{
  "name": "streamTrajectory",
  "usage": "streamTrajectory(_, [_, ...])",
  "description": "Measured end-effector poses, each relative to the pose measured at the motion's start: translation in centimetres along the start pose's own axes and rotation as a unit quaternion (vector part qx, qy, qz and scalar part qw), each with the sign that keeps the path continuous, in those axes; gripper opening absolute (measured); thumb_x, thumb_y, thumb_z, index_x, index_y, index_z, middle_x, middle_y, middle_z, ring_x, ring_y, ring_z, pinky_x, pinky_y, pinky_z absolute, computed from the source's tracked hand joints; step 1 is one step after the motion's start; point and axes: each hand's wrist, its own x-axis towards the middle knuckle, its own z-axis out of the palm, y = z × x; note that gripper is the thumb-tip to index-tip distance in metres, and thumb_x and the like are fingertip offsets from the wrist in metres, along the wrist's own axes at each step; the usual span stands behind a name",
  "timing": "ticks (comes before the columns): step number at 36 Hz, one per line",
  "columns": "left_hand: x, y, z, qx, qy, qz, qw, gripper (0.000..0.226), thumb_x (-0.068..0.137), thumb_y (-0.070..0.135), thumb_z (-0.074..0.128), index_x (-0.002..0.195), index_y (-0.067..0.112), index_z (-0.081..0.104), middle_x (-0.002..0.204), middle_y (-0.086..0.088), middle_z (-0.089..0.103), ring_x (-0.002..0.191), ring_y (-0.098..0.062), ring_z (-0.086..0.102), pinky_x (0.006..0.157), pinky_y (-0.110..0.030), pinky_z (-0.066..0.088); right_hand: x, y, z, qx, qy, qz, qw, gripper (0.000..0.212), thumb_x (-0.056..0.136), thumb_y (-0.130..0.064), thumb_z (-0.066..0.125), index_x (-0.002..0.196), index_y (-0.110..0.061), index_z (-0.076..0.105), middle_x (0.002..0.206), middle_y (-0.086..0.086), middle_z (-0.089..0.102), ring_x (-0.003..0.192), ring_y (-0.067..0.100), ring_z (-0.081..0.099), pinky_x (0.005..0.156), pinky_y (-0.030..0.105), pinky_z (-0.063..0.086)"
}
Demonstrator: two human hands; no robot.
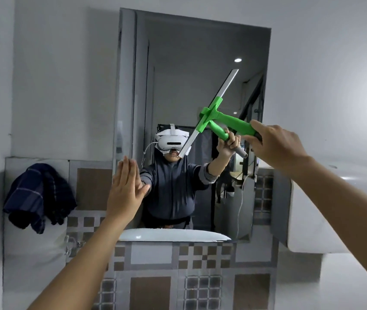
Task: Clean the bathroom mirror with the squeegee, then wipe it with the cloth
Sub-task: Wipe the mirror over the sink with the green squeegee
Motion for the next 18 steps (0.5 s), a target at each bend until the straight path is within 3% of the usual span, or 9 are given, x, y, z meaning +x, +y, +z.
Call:
streamTrajectory(5, [0.0,-0.2,0.2,0.004,0.0,0.003,1.0,0.09,0.086,0.033,0.059,0.145,0.011,-0.005,0.154,-0.005,-0.01,0.141,-0.02,-0.011,0.115,-0.039,0.008,-1.1,1.0,0.0,-0.003,-0.013,0.043,0.999,0.029,0.093,-0.036,0.045,0.106,-0.01,0.051,0.083,0.016,0.063,0.074,0.036,0.058,0.061,0.032,0.035])
streamTrajectory(12, [0.2,-0.2,0.4,0.017,-0.005,-0.013,1.0,0.088,0.088,0.035,0.055,0.144,0.011,-0.008,0.154,-0.005,-0.012,0.14,-0.017,-0.017,0.116,-0.037,0.005,-2.9,0.5,0.9,0.04,-0.021,0.114,0.992,0.023,0.094,-0.032,0.045,0.101,-0.01,0.049,0.074,0.011,0.056,0.066,0.031,0.051,0.059,0.032,0.035])
streamTrajectory(18, [0.3,0.0,0.2,0.014,-0.011,-0.022,1.0,0.086,0.088,0.042,0.05,0.144,0.013,-0.008,0.153,-0.002,-0.016,0.137,-0.013,-0.023,0.116,-0.04,0.008,-4.8,-1.3,3.0,0.11,-0.002,0.171,0.979,0.025,0.093,-0.032,0.046,0.108,-0.013,0.05,0.079,0.011,0.063,0.062,0.031,0.053,0.055,0.031,0.039])
